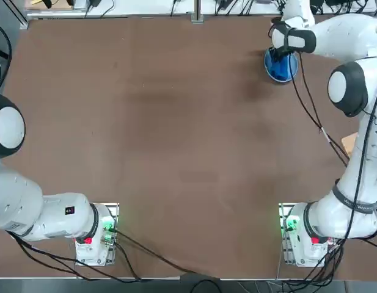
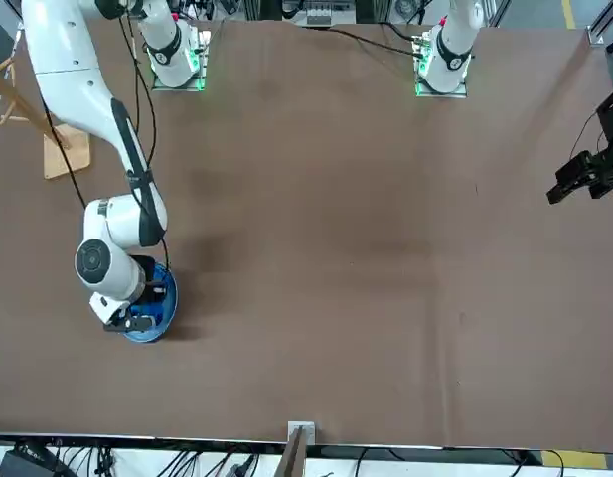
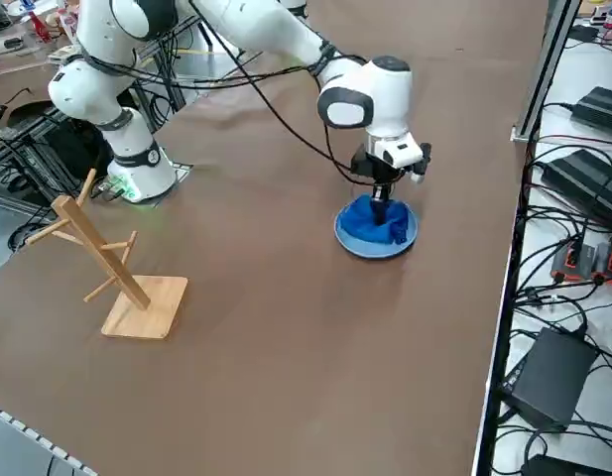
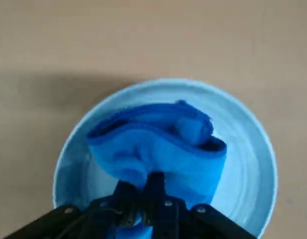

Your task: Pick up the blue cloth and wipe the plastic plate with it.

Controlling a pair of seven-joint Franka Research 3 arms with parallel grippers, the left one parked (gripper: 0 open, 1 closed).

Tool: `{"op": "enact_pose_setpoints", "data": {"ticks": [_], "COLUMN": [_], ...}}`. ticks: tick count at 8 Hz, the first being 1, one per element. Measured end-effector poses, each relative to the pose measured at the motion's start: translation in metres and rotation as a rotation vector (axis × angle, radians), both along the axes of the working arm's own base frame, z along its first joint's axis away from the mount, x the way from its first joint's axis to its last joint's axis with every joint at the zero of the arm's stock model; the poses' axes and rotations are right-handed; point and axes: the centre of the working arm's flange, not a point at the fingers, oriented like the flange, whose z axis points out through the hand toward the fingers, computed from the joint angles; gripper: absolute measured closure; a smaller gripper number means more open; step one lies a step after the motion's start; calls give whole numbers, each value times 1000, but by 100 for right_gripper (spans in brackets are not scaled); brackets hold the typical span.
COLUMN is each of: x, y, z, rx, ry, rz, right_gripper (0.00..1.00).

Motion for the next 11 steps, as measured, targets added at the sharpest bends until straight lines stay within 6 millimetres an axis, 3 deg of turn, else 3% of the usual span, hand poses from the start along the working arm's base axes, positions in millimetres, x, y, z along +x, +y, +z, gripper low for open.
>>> {"op": "enact_pose_setpoints", "data": {"ticks": [3,5,7,9,11], "x": [17,21,21,16,3], "y": [-2,-30,-72,-75,-61], "z": [-8,-7,-9,-9,-7], "rx": [11,0,-18,-18,20], "ry": [-66,-66,-48,6,129], "rz": [4,26,38,35,1], "right_gripper": [94,94,94,94,94]}}
